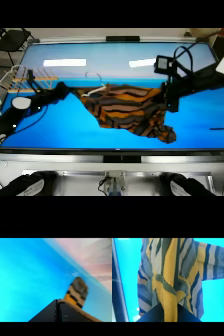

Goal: Fold the shirts.

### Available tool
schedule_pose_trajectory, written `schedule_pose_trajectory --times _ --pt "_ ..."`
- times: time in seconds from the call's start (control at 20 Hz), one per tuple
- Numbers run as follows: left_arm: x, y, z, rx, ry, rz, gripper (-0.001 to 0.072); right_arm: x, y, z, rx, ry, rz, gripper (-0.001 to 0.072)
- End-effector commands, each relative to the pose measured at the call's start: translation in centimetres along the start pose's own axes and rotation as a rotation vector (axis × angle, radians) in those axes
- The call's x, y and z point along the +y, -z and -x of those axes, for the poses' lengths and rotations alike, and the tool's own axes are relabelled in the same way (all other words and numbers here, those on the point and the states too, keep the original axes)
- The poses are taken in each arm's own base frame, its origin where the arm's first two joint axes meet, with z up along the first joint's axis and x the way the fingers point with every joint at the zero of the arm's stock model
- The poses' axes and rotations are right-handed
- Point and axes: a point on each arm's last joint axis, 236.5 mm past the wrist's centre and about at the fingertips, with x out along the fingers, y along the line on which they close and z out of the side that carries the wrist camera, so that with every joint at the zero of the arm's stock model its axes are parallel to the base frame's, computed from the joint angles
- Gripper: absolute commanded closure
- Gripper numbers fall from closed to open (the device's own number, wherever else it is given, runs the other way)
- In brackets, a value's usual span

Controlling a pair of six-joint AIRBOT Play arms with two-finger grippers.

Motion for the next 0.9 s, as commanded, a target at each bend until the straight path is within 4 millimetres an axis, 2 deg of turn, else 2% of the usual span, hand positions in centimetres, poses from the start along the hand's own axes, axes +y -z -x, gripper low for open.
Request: schedule_pose_trajectory --times 0.0,0.15,0.3,0.35,0.45,0.5,0.6,0.75,0.8,0.85 --pt "-12.4 -3.1 4.3 -0.079 0.231 -0.21 0.0651 -1.9 -2.4 0.6 -0.101 0.09 -0.178 0.0659" --pt "-23.6 -5.5 10.5 -0.188 0.444 -0.317 0.0652 -4.0 -5.7 3.6 -0.249 0.243 -0.235 0.0659" --pt "-32.0 -8.5 16.7 -0.37 0.616 -0.339 0.0651 -3.2 -8.2 6.4 -0.349 0.295 -0.226 0.066" --pt "-33.9 -9.4 18.4 -0.429 0.66 -0.327 0.0651 -2.8 -8.8 7.1 -0.372 0.299 -0.225 0.0659" --pt "-36.5 -9.9 20.3 -0.485 0.724 -0.304 0.0651 -2.7 -10.1 8.7 -0.436 0.332 -0.234 0.0659" --pt "-37.0 -9.5 20.0 -0.476 0.735 -0.301 0.0651 -2.7 -10.9 9.5 -0.478 0.349 -0.232 0.0659" --pt "-37.1 -7.7 17.8 -0.406 0.728 -0.313 0.065 -2.9 -12.5 11.2 -0.56 0.383 -0.236 0.066" --pt "-35.4 -3.8 13.2 -0.248 0.669 -0.468 0.0627 -3.4 -12.7 12.3 -0.595 0.42 -0.294 0.0659" --pt "-34.8 -2.7 12.2 -0.207 0.651 -0.531 0.0391 -3.5 -12.7 12.4 -0.6 0.418 -0.316 0.066" --pt "-34.4 -2.1 11.7 -0.175 0.646 -0.546 0.0068 -3.5 -12.6 12.4 -0.603 0.412 -0.336 0.066"
